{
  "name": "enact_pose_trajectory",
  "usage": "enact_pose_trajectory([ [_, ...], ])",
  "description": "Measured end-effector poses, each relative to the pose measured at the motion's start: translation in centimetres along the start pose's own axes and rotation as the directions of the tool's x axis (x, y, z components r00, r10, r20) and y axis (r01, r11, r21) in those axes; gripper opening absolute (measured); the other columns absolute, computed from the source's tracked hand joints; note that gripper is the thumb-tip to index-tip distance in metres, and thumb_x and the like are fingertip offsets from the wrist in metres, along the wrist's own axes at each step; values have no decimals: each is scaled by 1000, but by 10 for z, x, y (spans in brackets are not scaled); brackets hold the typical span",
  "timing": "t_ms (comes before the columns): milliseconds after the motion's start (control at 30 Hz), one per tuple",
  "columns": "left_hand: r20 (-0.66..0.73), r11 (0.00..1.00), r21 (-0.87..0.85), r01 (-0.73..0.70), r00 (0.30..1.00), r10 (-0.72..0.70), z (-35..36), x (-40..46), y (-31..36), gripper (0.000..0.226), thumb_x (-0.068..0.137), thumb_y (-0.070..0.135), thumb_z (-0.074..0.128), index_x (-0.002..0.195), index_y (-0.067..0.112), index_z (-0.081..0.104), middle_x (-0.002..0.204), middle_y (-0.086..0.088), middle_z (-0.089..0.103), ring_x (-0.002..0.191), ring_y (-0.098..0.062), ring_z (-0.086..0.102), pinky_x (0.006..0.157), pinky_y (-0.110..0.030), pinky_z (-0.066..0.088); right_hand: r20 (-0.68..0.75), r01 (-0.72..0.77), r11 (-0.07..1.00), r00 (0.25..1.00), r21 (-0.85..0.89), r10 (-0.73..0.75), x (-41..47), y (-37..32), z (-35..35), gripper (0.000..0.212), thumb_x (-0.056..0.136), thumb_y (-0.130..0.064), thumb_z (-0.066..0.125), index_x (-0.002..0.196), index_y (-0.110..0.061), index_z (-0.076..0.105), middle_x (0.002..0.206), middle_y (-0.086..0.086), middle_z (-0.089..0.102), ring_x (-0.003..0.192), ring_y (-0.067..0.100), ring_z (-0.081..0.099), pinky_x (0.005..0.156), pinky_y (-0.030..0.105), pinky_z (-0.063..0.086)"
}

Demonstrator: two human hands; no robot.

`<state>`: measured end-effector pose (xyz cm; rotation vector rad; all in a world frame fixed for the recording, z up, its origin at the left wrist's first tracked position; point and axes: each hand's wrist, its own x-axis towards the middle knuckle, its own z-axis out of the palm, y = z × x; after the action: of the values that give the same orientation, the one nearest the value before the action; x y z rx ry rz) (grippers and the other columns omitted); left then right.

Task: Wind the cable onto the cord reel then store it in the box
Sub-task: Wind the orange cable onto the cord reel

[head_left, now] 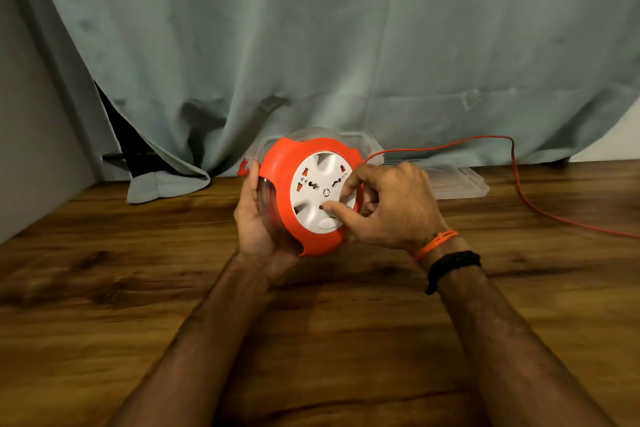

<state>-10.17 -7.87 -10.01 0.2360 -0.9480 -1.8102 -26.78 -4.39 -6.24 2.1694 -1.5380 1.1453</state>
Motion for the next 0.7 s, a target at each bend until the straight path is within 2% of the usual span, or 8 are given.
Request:
enact_pose_trajectory([
  [67,39,1000,-19,22,999,-21,1,0,-1,90,83,74,42,147,11,48,149,-24,49,138,-47,44,113,-67,30,3,46,999,999,-3,-46,0,0,-5,28,69,-45,66,91,-28,63,48,-12,42,59,20,55,71,39,51],
  [167,65,1000,-8,26,998,-25,-2,0,-3,92,83,73,46,149,10,45,151,-25,46,140,-46,42,115,-68,26,39,74,997,997,-38,-73,0,-2,-7,51,69,-29,64,119,-33,58,53,-7,49,64,28,59,70,38,51],
  [267,73,1000,24,19,997,-20,-3,0,-4,91,81,71,50,148,9,47,150,-25,48,139,-44,43,117,-67,23,60,103,992,993,-75,-98,-1,0,-4,64,70,-24,62,132,-37,52,62,-1,61,70,30,61,71,38,51],
  [367,72,999,19,46,996,-47,-2,-1,-3,88,79,72,48,144,12,53,147,-23,52,137,-44,46,113,-70,27,68,115,986,992,-118,-107,0,1,-1,64,72,-26,62,134,-37,50,72,2,67,77,33,63,72,40,52],
  [500,101,993,49,111,988,-115,-3,-2,0,88,73,78,48,138,21,60,144,-18,56,133,-48,49,97,-82,29,41,127,978,992,-166,-122,1,4,2,64,72,-31,64,134,-42,49,73,2,69,79,33,65,71,38,51],
  [600,83,989,57,140,986,-144,-6,-2,0,91,73,81,45,142,21,55,146,-20,54,136,-52,43,99,-87,21,-45,122,974,990,-189,-133,0,4,3,63,67,-35,70,128,-44,56,65,1,68,72,34,65,67,36,49],
  [700,79,996,20,87,993,-89,-4,-1,0,90,79,76,44,146,16,50,147,-22,52,137,-48,44,109,-77,25,-110,71,980,990,-186,-92,-6,5,5,61,59,-45,76,119,-36,64,64,5,67,70,36,65,69,38,45],
])
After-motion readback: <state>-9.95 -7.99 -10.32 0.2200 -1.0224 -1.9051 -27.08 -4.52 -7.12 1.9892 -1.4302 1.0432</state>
